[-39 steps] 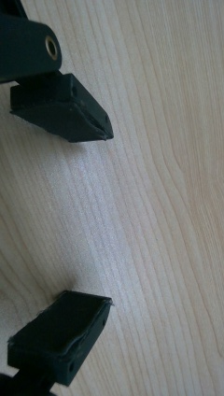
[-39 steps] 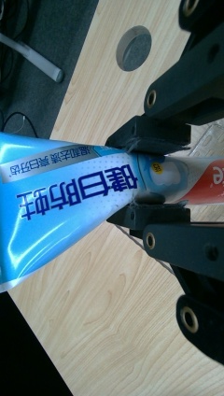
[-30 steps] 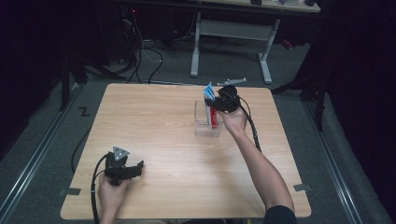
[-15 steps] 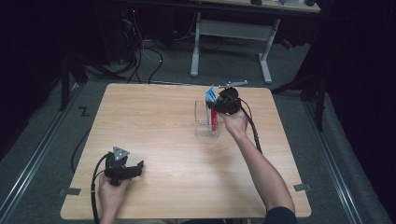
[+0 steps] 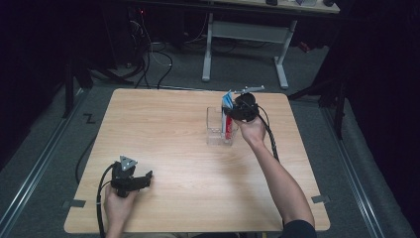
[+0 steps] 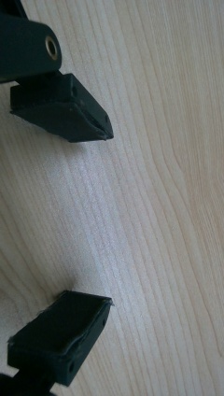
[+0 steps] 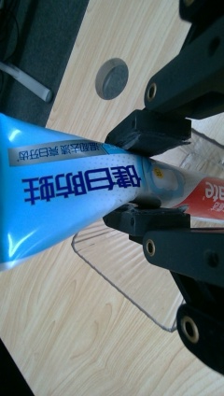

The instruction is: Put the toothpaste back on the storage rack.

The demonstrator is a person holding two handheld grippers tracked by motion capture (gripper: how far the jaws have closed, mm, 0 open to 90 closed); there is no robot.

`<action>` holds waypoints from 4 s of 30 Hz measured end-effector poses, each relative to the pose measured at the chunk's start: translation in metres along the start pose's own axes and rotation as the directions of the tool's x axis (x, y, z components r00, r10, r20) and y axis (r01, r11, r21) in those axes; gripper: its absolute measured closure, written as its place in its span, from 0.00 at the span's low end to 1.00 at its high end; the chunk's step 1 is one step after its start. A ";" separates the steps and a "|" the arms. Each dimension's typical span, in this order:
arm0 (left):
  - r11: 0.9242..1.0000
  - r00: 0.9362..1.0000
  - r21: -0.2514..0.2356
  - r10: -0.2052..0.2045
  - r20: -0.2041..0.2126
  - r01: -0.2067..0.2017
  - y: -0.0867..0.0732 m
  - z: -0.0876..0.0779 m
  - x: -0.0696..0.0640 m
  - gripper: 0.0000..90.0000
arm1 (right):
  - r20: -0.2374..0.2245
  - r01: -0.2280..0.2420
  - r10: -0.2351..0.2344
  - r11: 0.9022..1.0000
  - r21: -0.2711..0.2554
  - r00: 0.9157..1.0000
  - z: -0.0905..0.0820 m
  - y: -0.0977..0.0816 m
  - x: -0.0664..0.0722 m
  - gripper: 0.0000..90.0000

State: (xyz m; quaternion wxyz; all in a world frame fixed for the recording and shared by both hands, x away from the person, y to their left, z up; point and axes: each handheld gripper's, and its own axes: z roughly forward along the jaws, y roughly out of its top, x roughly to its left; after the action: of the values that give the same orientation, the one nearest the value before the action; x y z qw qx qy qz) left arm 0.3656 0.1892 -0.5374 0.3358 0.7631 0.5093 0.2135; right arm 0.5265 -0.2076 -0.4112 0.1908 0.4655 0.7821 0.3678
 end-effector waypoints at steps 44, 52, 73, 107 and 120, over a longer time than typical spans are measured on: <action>1.000 1.000 0.000 0.000 0.000 0.000 0.000 0.000 0.000 0.19 | 0.159 0.060 -0.062 0.998 0.019 0.985 0.001 -0.015 0.003 0.55; 1.000 1.000 0.000 0.000 0.000 0.000 0.000 0.000 0.000 0.19 | 0.134 0.034 -0.033 0.999 -0.002 0.990 -0.002 -0.020 0.000 0.53; 1.000 1.000 0.000 0.000 0.000 0.000 0.000 0.000 0.000 0.19 | 0.082 -0.007 0.013 0.997 -0.074 0.997 -0.032 -0.022 -0.009 0.52; 1.000 1.000 0.000 0.000 -0.001 0.000 0.000 0.000 0.000 0.19 | 0.023 -0.029 0.032 0.992 -0.123 0.999 -0.087 -0.049 -0.016 0.55; 1.000 1.000 0.000 -0.001 -0.001 0.001 0.000 0.000 0.000 0.19 | -0.017 -0.017 0.015 0.987 -0.159 1.000 -0.108 -0.056 -0.007 0.55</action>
State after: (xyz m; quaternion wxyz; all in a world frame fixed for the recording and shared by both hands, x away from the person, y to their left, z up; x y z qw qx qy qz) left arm 0.3656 0.1890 -0.5374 0.3356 0.7629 0.5097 0.2136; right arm 0.4278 -0.2730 -0.3833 0.2184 0.4522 0.7479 0.4342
